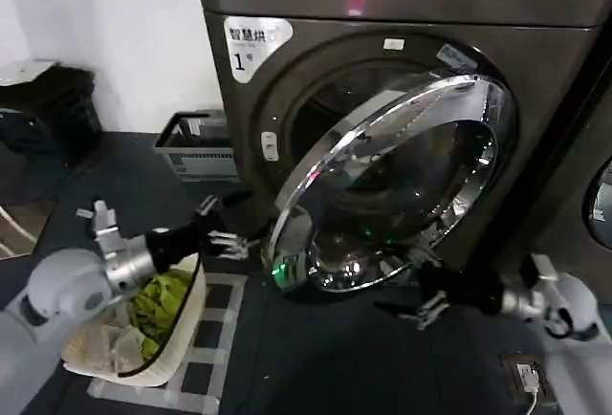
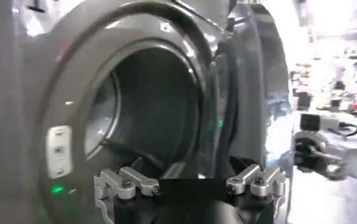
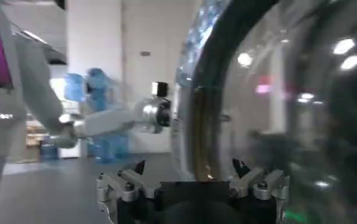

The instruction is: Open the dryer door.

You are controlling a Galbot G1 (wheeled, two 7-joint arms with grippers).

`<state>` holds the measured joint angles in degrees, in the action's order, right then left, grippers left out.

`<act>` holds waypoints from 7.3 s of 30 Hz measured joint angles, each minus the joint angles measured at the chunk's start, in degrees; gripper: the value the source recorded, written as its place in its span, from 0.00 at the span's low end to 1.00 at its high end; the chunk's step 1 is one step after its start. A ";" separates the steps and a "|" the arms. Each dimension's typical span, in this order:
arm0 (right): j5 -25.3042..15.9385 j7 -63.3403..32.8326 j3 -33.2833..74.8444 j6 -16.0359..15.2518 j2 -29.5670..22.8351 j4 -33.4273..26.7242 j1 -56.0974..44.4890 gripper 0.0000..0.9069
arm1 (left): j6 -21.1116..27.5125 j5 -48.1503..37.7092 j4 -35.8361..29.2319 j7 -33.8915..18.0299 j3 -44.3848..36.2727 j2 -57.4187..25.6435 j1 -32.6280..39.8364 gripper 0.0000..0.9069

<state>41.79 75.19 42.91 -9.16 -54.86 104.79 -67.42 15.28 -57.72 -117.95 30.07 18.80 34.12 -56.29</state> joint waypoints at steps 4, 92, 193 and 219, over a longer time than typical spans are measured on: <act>0.16 -0.59 5.13 0.21 -0.37 -0.11 -1.96 1.00 | 0.03 -0.37 -0.08 1.30 -2.17 -0.35 0.97 1.00; -7.64 -68.50 87.77 -6.99 -12.94 8.51 -32.64 1.00 | -10.18 7.80 12.39 4.38 -62.98 31.88 42.04 1.00; -17.35 -70.56 88.96 -7.15 -10.41 11.27 -28.88 1.00 | -15.70 24.51 0.20 -9.76 -44.76 -23.62 25.33 1.00; -19.49 -70.44 88.89 -7.35 -9.60 10.12 -28.22 1.00 | -10.84 44.97 8.01 9.15 -36.79 -38.46 17.69 1.00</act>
<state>22.30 4.75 131.80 -16.51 -64.46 114.91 -95.64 4.44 -12.75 -109.94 39.22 -17.99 -4.34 -38.60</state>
